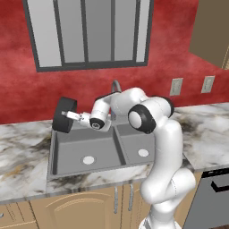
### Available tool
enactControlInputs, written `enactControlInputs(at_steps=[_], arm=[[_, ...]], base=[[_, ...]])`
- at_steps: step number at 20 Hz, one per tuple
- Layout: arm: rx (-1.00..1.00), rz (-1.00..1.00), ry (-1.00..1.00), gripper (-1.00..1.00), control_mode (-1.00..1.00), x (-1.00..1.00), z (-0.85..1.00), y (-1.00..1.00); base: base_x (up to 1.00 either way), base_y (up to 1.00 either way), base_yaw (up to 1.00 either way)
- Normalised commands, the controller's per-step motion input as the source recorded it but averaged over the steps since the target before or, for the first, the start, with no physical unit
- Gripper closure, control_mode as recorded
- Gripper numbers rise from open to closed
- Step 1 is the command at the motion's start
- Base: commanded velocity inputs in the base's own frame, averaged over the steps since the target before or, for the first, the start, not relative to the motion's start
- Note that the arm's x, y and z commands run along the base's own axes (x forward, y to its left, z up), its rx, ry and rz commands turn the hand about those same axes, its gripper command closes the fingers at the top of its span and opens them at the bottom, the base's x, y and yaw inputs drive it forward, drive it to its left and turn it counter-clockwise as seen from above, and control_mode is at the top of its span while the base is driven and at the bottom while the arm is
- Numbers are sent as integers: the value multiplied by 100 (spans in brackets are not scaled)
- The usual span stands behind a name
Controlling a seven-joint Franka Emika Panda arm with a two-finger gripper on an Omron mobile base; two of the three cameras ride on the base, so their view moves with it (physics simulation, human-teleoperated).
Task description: Dump the squash from the pot into the sink. Then turn on the water and wash the squash. Then turn off the water and put the squash back in the pot.
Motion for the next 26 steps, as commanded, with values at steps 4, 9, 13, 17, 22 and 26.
enactControlInputs(at_steps=[4,9,13,17,22,26], arm=[[6,0,0,100,-100,0,-6,-3],[8,0,0,100,-100,0,0,-8],[9,2,0,100,-100,-4,0,-16],[8,4,0,100,-100,-1,0,-20],[7,4,0,100,-100,0,0,-18],[8,6,0,100,-100,0,0,-10]], base=[[0,0,0],[0,0,0],[0,0,0],[0,0,0],[0,0,0],[0,0,0]])
